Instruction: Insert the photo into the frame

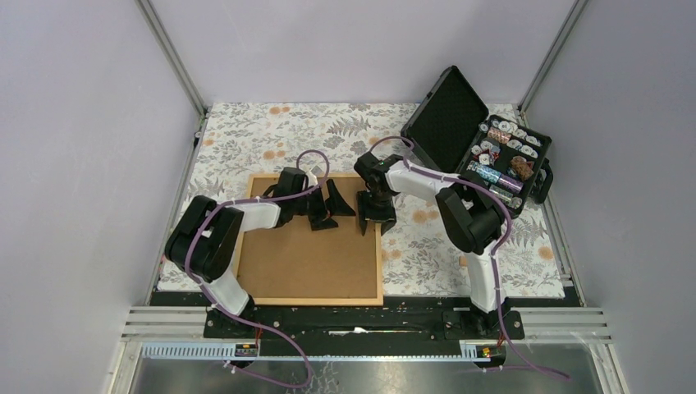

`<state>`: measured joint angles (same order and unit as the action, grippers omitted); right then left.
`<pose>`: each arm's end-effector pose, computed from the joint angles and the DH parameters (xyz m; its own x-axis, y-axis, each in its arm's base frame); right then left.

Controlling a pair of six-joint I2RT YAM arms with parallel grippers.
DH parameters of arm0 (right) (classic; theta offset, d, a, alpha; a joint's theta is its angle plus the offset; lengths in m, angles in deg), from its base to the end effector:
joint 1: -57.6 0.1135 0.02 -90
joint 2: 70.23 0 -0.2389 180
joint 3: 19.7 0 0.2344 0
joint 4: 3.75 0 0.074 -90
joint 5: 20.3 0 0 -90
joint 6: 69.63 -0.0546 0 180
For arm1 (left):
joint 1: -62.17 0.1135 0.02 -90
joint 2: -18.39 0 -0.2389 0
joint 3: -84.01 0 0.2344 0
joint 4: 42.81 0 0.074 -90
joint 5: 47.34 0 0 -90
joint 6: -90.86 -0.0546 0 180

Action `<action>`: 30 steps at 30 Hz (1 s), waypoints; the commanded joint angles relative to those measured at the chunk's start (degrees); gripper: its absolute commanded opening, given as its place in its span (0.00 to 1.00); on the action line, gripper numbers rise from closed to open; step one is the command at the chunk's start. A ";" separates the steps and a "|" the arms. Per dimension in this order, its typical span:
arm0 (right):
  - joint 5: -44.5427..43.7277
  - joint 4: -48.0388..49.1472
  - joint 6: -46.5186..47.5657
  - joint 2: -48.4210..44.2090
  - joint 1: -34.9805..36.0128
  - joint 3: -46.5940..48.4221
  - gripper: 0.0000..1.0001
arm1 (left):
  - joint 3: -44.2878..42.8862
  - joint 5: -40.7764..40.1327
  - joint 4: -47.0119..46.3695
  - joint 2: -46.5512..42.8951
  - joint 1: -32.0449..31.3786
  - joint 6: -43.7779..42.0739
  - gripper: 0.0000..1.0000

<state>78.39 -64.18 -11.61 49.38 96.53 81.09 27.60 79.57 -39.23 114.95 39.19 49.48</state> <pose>0.2934 0.2476 0.1199 -0.9889 -0.1258 -0.0796 -0.1407 0.9642 0.2247 0.2740 -0.1518 0.1184 -0.9547 -0.2468 -0.1662 -0.0071 0.5771 -0.8166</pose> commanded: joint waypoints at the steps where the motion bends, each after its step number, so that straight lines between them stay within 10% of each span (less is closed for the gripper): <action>1: 2.81 8.68 6.90 -3.12 -2.59 -1.46 0.63 | -2.44 -5.85 15.62 -2.19 -0.48 -5.82 0.93; 9: 2.31 16.31 10.11 -11.22 -1.35 -17.12 0.62 | -9.99 -9.88 24.99 -6.62 -0.35 -11.09 0.95; 30: 12.64 23.28 3.93 -13.39 -9.23 -22.22 0.46 | -3.52 -7.55 17.71 -0.61 -0.40 -7.84 0.95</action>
<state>89.06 -41.74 -7.11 35.57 86.61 59.93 22.59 73.95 -20.08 111.75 38.84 42.73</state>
